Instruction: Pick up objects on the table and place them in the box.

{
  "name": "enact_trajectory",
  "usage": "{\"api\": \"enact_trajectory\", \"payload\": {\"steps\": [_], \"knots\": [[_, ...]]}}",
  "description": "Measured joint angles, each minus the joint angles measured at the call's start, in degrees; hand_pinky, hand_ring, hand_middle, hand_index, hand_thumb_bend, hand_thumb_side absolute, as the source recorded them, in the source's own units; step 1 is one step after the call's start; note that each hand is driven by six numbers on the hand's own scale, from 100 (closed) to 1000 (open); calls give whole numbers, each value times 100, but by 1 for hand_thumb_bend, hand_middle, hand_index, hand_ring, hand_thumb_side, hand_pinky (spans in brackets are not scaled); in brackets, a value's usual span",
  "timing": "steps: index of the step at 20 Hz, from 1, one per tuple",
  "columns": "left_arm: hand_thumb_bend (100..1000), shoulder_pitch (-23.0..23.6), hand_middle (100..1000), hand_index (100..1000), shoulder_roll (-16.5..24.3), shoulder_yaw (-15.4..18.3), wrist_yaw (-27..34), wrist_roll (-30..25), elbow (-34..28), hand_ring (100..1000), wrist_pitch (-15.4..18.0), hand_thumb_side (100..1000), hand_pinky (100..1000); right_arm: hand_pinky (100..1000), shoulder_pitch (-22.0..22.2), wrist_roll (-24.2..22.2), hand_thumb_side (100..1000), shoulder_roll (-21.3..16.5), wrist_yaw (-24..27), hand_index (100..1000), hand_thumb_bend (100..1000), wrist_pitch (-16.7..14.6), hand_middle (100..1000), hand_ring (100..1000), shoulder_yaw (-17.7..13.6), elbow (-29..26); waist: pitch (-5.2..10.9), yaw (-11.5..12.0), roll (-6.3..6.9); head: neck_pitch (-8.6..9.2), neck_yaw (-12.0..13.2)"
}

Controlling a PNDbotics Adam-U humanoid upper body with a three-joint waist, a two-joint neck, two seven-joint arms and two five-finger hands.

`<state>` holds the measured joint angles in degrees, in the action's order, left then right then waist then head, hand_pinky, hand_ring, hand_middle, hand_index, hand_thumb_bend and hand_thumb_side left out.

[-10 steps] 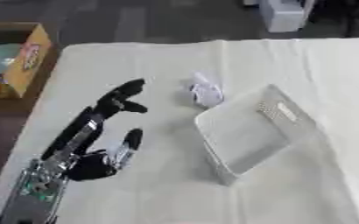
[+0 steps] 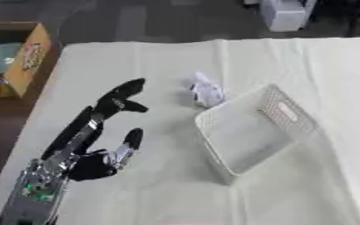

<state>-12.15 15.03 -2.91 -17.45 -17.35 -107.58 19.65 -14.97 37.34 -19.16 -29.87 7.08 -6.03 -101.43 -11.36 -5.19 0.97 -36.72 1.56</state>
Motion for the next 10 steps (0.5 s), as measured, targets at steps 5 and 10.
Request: {"api": "enact_trajectory", "payload": {"steps": [5,10], "knots": [[100,-54,974,981,3,0,2,26,0,776,26,613,806,326,1,1,835,0,0,749,100,-1,626,405,0,0,2,2,23,-6,1],[100,-657,951,870,207,-66,63,159,33,788,269,563,833,328,48,-3,832,0,-57,748,100,-7,626,407,2,-5,135,19,77,-151,88]]}}
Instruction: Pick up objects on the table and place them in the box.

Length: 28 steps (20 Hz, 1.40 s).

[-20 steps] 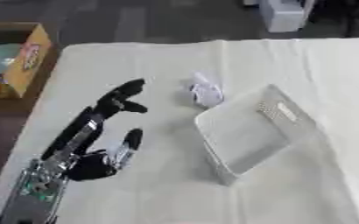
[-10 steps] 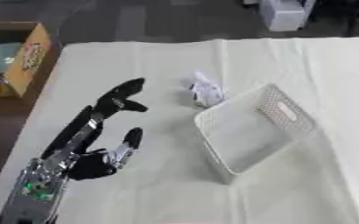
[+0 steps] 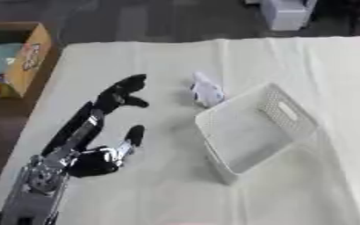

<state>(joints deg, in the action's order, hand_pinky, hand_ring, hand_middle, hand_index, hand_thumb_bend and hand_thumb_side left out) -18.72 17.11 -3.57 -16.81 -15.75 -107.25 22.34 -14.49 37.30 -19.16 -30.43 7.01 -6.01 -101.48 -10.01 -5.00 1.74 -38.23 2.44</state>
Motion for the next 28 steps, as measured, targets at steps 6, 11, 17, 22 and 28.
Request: {"api": "enact_trajectory", "payload": {"steps": [6,11,17,22,28], "knots": [[100,-897,929,787,467,-285,-4,-6,558,804,622,499,875,330,29,-47,730,8,-122,748,100,-34,624,408,39,-10,142,-98,44,-110,111],[100,-1436,918,747,660,-544,-210,-61,1266,812,1190,454,899,332,52,-107,828,87,-230,749,100,-41,625,409,73,-57,225,-208,43,-264,101],[100,-1944,910,725,716,-735,-605,-31,2113,815,1915,421,910,332,52,-151,828,126,-285,749,100,-45,625,409,109,-108,226,-269,55,-453,9],[100,-2192,909,724,715,-767,-939,57,2619,818,2311,397,920,332,49,-155,829,151,-289,748,100,-49,625,408,125,-109,224,-300,59,-457,2],[100,-2397,916,715,706,-758,-1467,187,3142,839,2467,371,943,331,45,-165,830,151,-287,748,100,-59,625,408,143,-142,191,-338,78,-448,37]]}}
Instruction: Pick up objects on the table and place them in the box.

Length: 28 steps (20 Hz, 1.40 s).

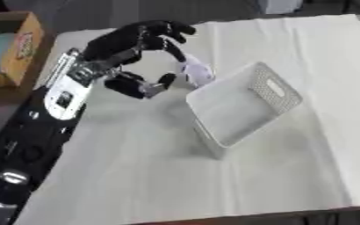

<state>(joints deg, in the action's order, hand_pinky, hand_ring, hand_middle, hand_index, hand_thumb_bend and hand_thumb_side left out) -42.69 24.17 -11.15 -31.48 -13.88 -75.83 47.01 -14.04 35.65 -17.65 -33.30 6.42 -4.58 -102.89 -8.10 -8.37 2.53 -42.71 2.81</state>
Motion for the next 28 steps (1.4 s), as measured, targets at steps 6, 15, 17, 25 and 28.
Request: {"api": "enact_trajectory", "payload": {"steps": [6,15,17,25,28], "knots": [[100,-238,948,698,-8,51,-590,234,382,934,170,379,1000,330,-25,1,831,0,22,748,100,-1,625,407,0,-1,-24,-40,14,3,26],[100,-499,978,708,-84,118,-1442,672,786,981,331,426,1000,329,-45,-1,831,0,50,748,100,-3,625,407,2,-1,-47,-76,15,49,33],[100,-541,989,720,-118,140,-1609,757,886,981,342,420,1000,329,-47,-1,831,0,52,748,100,-3,625,407,3,-1,-54,-100,15,55,48],[100,-755,991,810,-203,146,-2066,923,1186,966,381,416,1000,328,-91,-1,831,0,101,747,100,-3,624,406,9,1,-113,-168,14,145,80],[100,-818,992,808,-208,142,-2145,932,1279,956,442,388,1000,327,-96,-7,832,0,106,747,100,-10,624,406,20,1,-127,-222,14,167,82]]}}
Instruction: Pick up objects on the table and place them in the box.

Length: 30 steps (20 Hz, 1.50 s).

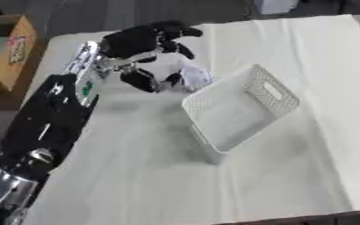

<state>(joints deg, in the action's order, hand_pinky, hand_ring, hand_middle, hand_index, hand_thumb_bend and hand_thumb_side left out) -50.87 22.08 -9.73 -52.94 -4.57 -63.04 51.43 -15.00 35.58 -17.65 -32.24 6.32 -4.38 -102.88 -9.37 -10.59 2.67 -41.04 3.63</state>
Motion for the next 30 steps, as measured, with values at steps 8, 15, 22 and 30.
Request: {"api": "enact_trajectory", "payload": {"steps": [8,15,22,30], "knots": [[100,-149,986,825,-46,-129,-11,-31,33,942,49,430,1000,326,-50,2,832,0,58,746,100,-5,624,405,14,0,-86,-127,31,36,20],[100,-281,984,844,-47,-223,58,-323,128,936,48,432,1000,326,-79,24,833,0,101,746,100,-30,624,405,16,-1,-166,-267,79,73,41],[100,-335,979,835,-48,-201,37,-439,243,937,37,392,1000,325,-98,36,834,-1,147,746,100,-42,624,404,16,-3,-206,-273,111,84,47],[100,-374,981,862,-47,-21,-355,-235,558,929,57,440,1000,324,-133,47,830,-1,192,746,100,-53,624,404,16,-4,-285,-320,115,92,99]]}}
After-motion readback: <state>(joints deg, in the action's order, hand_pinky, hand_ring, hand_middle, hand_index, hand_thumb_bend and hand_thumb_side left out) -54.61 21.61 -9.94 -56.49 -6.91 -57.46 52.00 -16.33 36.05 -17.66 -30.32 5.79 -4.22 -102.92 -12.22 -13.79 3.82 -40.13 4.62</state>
